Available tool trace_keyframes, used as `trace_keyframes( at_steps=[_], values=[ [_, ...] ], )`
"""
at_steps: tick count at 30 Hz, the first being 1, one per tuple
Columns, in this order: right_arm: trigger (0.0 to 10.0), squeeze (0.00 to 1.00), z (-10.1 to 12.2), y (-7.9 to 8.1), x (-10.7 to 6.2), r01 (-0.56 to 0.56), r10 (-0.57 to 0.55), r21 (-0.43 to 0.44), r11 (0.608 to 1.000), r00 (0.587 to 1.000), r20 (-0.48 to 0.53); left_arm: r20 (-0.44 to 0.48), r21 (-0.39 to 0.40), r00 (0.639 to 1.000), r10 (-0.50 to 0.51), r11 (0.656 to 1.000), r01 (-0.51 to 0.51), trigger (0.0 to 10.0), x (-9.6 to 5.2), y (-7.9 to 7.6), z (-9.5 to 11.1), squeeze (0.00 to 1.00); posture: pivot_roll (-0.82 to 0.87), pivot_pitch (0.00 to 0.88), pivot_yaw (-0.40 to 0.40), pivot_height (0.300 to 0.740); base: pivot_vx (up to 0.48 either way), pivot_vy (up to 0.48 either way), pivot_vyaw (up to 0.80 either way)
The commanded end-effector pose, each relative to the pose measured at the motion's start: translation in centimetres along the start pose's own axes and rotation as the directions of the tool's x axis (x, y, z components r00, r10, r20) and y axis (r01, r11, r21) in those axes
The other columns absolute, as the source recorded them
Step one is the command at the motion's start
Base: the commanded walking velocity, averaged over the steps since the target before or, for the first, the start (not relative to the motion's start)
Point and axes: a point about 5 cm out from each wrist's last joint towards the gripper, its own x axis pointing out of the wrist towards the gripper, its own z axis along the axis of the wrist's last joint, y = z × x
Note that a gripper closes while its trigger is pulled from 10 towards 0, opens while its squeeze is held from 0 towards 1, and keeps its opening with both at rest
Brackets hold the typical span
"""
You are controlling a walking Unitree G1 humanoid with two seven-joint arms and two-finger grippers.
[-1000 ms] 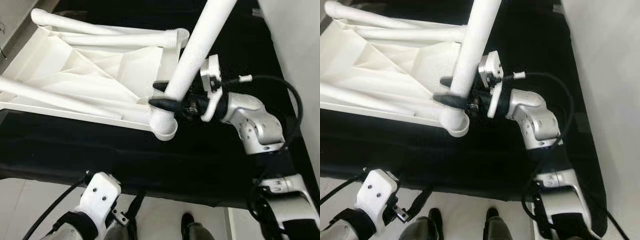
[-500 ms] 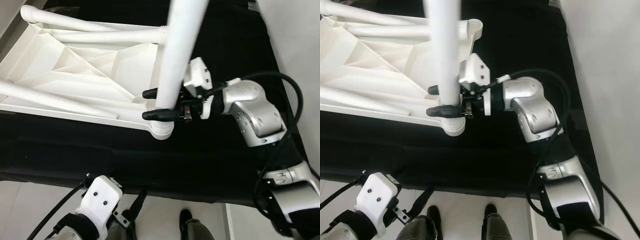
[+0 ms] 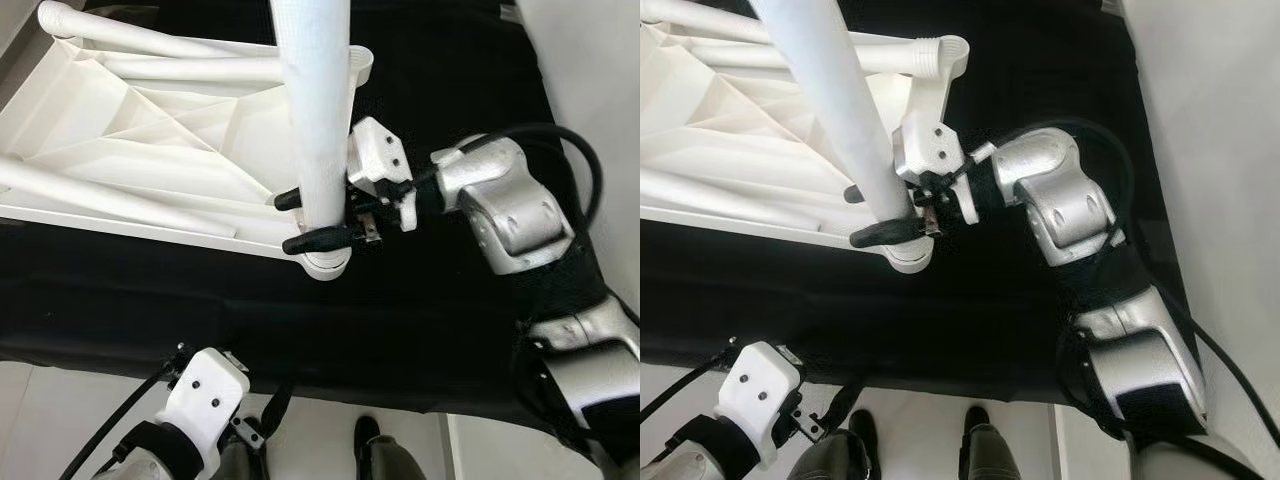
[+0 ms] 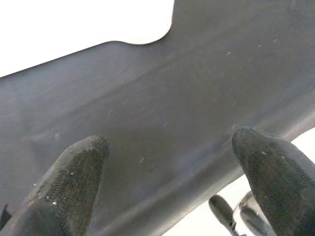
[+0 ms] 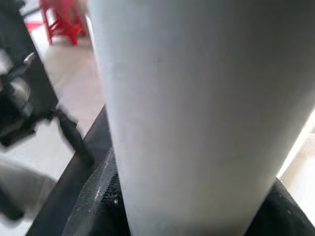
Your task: Building children table
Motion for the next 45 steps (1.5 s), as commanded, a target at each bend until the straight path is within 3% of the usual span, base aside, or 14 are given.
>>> trace_keyframes(
  at_steps=[1,3,5,10,13,15,18,25,29,31,38,45],
  values=[
    [10.0,0.00,-4.1,0.1,0.2,0.077,-0.058,0.164,0.984,0.992,-0.115,-0.023,-0.024,1.000,-0.011,1.000,0.011,10.0,-0.2,-0.5,-0.5,0.00,-0.05,0.450,-0.048,0.740,0.000,0.000,0.00],
    [10.0,0.00,-4.5,0.0,0.2,0.128,-0.107,0.202,0.971,0.988,-0.113,-0.023,-0.024,1.000,-0.010,1.000,0.010,10.0,-0.2,-0.5,-0.5,0.00,-0.04,0.447,-0.047,0.740,0.000,0.000,0.00],
    [10.0,0.00,-5.4,0.0,-0.2,0.229,-0.207,0.274,0.934,0.972,-0.108,-0.023,-0.024,1.000,-0.009,1.000,0.009,10.0,-0.2,-0.5,-0.6,0.00,-0.05,0.445,-0.045,0.740,0.000,0.000,0.00],
    [10.0,0.00,-6.3,0.5,-0.9,0.309,-0.298,0.320,0.896,0.951,-0.082,-0.024,-0.024,1.000,-0.009,1.000,0.008,10.0,-0.2,-0.5,-0.6,0.00,-0.05,0.441,-0.038,0.740,0.000,0.000,0.00],
    [10.0,0.00,-6.7,1.6,-1.6,0.357,-0.370,0.341,0.870,0.929,-0.027,-0.028,-0.022,1.000,-0.011,1.000,0.010,10.0,-0.3,-0.5,-0.8,0.00,-0.05,0.438,-0.027,0.740,0.000,0.000,0.00],
    [10.0,0.00,-6.7,2.6,-2.2,0.414,-0.465,0.366,0.833,0.883,0.060,-0.032,-0.017,0.999,-0.014,1.000,0.014,10.0,-0.3,-0.4,-0.9,0.00,-0.05,0.433,-0.019,0.740,0.000,0.000,0.00],
    [10.0,0.00,-6.7,3.0,-2.2,0.418,-0.483,0.382,0.824,0.871,0.090,-0.035,-0.015,0.999,-0.014,1.000,0.014,10.0,-0.3,-0.3,-1.0,0.00,-0.04,0.429,-0.011,0.740,0.000,0.000,0.00],
    [10.0,0.00,-6.4,5.2,-1.3,0.331,-0.384,0.312,0.891,0.914,0.128,-0.041,-0.006,0.999,-0.016,1.000,0.015,10.0,-0.3,-0.1,-1.2,0.00,-0.03,0.426,0.004,0.740,0.000,0.000,0.00],
    [10.0,0.00,-6.6,6.0,-0.7,0.283,-0.309,0.247,0.927,0.948,0.075,-0.044,-0.002,0.999,-0.016,1.000,0.016,10.0,-0.3,0.0,-1.3,0.00,-0.03,0.427,0.005,0.740,0.000,0.000,0.00],
    [10.0,0.00,-6.7,6.3,-0.5,0.241,-0.245,0.173,0.955,0.969,0.000,-0.045,0.001,0.999,-0.017,1.000,0.017,10.0,-0.3,0.1,-1.3,0.00,-0.03,0.427,0.006,0.740,0.000,0.000,0.00],
    [10.0,0.00,-6.4,5.9,-1.0,0.212,-0.203,0.130,0.969,0.976,-0.082,-0.040,0.003,0.999,-0.014,1.000,0.014,10.0,-0.3,0.1,-1.3,0.00,-0.04,0.430,-0.006,0.740,0.000,0.000,0.00],
    [10.0,0.00,-6.6,5.4,-1.2,0.213,-0.192,0.165,0.963,0.972,-0.136,-0.035,0.000,0.999,-0.012,1.000,0.012,10.0,-0.2,0.1,-1.1,0.00,-0.04,0.433,-0.013,0.740,0.000,0.000,0.00]
  ],
)
